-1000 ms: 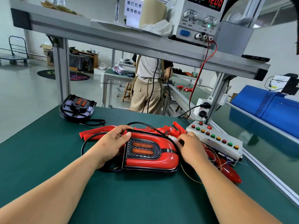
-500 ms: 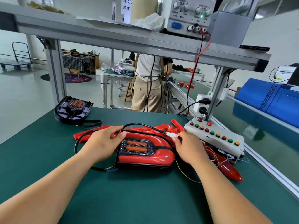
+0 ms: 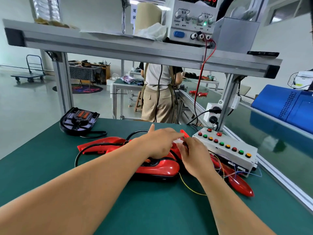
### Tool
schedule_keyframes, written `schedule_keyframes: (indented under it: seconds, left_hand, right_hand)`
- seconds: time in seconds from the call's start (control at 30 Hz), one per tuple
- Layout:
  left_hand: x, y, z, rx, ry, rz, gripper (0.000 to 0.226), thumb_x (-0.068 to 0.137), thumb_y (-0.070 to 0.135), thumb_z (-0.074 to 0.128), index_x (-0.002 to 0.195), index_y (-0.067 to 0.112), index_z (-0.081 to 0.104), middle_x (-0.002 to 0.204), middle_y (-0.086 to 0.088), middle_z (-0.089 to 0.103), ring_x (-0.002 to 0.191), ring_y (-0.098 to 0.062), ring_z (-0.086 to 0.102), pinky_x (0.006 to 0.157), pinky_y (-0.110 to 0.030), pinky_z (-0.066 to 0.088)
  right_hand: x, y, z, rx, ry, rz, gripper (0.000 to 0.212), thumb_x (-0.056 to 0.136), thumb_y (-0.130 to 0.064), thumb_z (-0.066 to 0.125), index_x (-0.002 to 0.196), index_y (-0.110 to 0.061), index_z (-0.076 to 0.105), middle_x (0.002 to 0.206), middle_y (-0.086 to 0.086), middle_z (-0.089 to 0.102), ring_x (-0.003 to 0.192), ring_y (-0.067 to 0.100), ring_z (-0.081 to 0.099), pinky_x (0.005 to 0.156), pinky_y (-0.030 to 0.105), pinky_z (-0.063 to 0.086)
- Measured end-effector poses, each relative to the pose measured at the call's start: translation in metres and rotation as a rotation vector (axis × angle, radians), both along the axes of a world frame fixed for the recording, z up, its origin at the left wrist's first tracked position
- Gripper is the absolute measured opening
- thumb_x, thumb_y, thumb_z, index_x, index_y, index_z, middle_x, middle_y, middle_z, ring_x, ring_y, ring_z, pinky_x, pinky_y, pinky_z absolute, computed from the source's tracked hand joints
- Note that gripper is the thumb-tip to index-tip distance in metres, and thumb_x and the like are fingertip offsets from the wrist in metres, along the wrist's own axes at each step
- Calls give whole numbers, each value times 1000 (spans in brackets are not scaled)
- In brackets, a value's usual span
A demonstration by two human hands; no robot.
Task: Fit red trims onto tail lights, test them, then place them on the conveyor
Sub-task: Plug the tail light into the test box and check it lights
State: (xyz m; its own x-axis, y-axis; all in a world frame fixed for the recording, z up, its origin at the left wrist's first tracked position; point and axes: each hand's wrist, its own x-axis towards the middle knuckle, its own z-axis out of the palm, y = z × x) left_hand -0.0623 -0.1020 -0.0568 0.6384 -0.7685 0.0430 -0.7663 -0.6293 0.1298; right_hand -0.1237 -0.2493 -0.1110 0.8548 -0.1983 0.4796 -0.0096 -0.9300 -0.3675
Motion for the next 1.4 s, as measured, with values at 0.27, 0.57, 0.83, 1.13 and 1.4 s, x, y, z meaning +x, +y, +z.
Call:
schedule_keyframes:
  seconds: [0.27,0.57,0.83,1.13,1.4]
  left_hand:
    - [10,-20,2,91,-122,-62,31,99,15,42,128,20,49,109,-3,51,116,-26,49,107,-45,27]
    - [12,-20,-3,9,-159,-69,6,102,24,37,97,23,39,96,3,42,109,-25,49,83,-34,25]
    - [17,-21,-7,14,-234,-30,14,101,30,38,90,22,38,85,3,42,102,-27,53,78,-35,25]
    - [30,-5,15,-107,-72,165,29,99,42,49,112,17,55,117,-9,61,108,-29,54,86,-35,38]
    - [39,76,50,-1042,117,335,5,101,21,51,103,24,54,95,1,65,86,-18,60,76,-27,48]
  right_hand:
    - [6,-2,-4,26,-45,32,25,103,-31,43,104,-15,61,96,7,65,92,28,59,72,36,38]
    - [9,1,-4,-25,-17,2,28,105,-33,32,83,-24,47,84,-1,57,87,27,56,67,36,28]
    - [10,1,-5,-57,42,-19,37,104,-36,27,97,-17,57,96,1,62,97,25,55,77,37,34]
    - [7,-3,-7,-103,181,-140,48,103,-43,22,103,-15,60,104,3,55,108,24,51,90,39,30]
    - [6,16,-2,-111,79,-8,51,94,-64,36,107,-23,65,107,-2,58,107,19,54,89,35,39]
